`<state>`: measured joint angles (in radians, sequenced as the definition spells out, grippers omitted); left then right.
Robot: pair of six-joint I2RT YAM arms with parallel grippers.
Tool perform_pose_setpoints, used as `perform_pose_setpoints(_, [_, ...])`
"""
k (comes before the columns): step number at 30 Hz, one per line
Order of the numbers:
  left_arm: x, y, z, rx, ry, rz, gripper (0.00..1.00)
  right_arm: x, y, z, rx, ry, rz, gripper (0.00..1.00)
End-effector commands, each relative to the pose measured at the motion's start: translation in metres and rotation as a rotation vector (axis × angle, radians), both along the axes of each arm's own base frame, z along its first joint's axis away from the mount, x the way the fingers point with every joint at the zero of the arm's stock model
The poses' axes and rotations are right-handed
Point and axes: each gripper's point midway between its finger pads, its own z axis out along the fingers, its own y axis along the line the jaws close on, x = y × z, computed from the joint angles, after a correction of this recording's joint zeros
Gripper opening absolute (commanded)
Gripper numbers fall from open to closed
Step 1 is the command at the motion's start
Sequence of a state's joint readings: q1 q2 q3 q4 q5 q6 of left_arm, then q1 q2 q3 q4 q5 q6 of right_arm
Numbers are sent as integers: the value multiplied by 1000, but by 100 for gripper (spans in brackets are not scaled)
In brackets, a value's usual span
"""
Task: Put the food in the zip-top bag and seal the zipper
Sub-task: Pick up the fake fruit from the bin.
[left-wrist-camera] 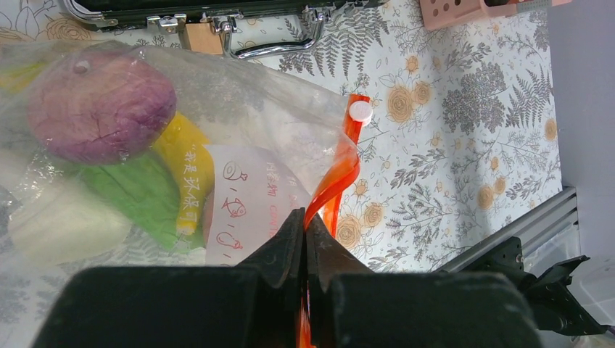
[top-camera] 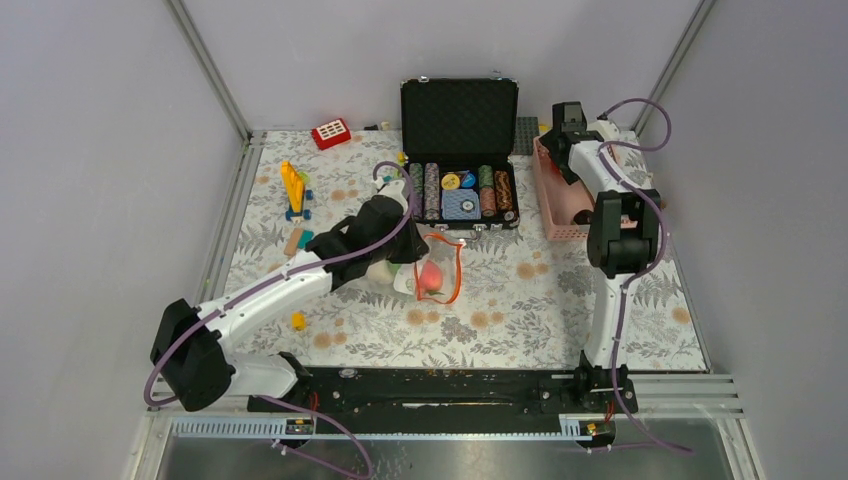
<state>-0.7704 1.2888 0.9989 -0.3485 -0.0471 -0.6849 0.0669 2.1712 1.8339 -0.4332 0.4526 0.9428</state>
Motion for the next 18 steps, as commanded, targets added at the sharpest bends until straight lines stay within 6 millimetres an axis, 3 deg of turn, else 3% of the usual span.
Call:
perform_pose_setpoints(1, [11, -8, 19, -61, -45, -13, 0, 20, -20, -1, 1, -78, -148, 100])
perform_pose_setpoints(10, [14, -12, 18, -89, -28, -18, 0, 42, -31, -33, 70, -75, -222, 100])
perform_pose_setpoints(18, [20, -10, 22, -87, -34, 3, 0, 53, -35, -47, 98, -63, -290, 100])
